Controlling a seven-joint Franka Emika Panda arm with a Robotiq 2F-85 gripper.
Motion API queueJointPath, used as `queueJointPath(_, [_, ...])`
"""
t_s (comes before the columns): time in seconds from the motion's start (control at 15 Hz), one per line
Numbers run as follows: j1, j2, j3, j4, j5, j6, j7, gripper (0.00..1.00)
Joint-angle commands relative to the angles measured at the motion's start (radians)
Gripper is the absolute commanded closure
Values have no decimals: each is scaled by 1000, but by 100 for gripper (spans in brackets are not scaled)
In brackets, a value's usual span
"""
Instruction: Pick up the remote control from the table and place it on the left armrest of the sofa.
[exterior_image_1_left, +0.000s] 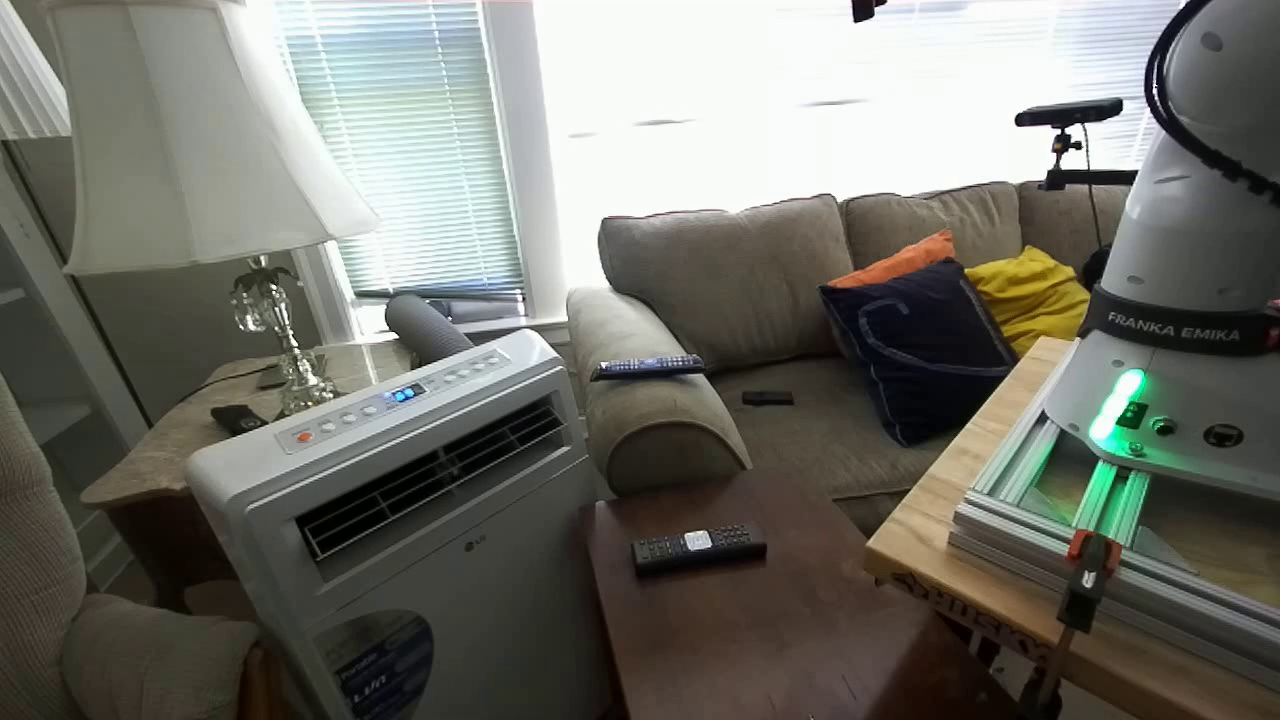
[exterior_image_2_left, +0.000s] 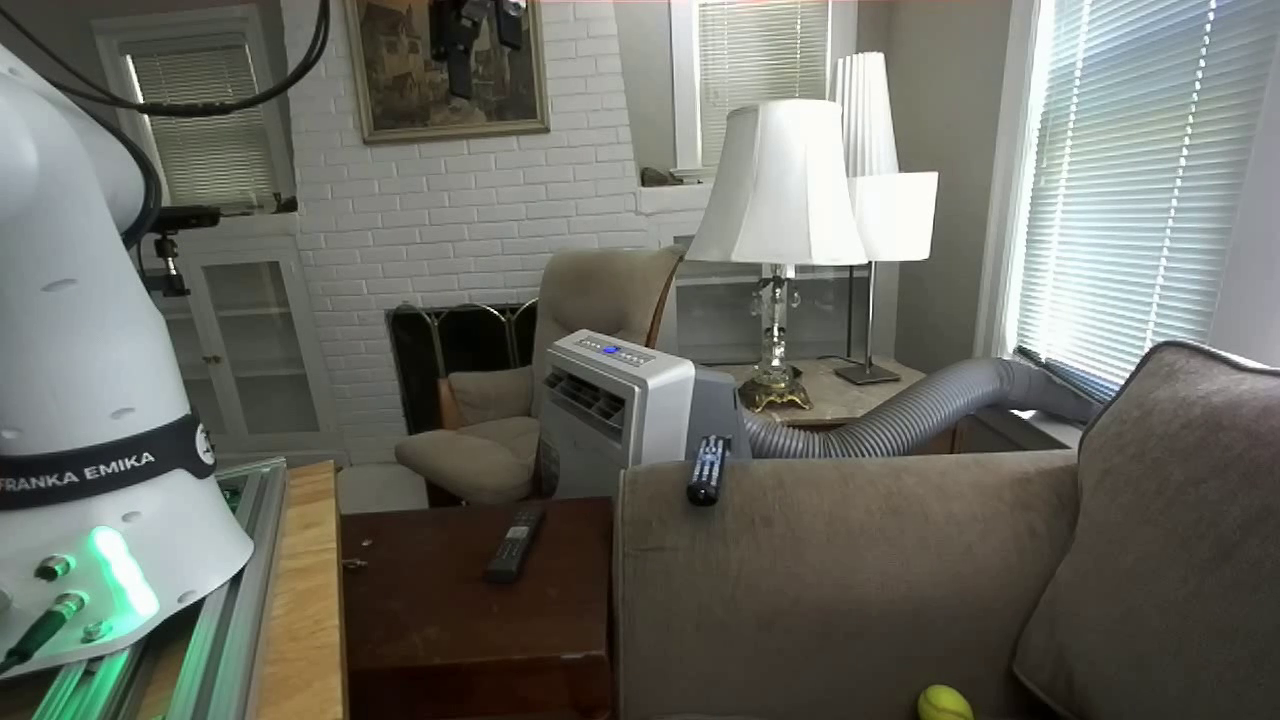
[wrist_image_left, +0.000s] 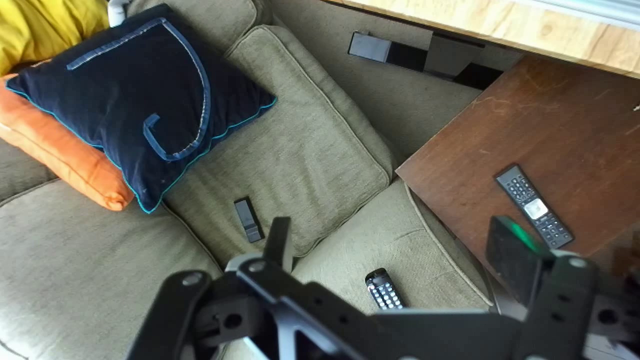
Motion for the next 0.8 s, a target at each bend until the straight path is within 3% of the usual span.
queueJointPath(0.0, [30,3,-22,4,-11,-7,13,0])
queueJointPath(0.33, [21,7,-22,-4,-22,3,36,0])
queueJointPath(0.73, [102,139,0,-72,-29,192,-36,0])
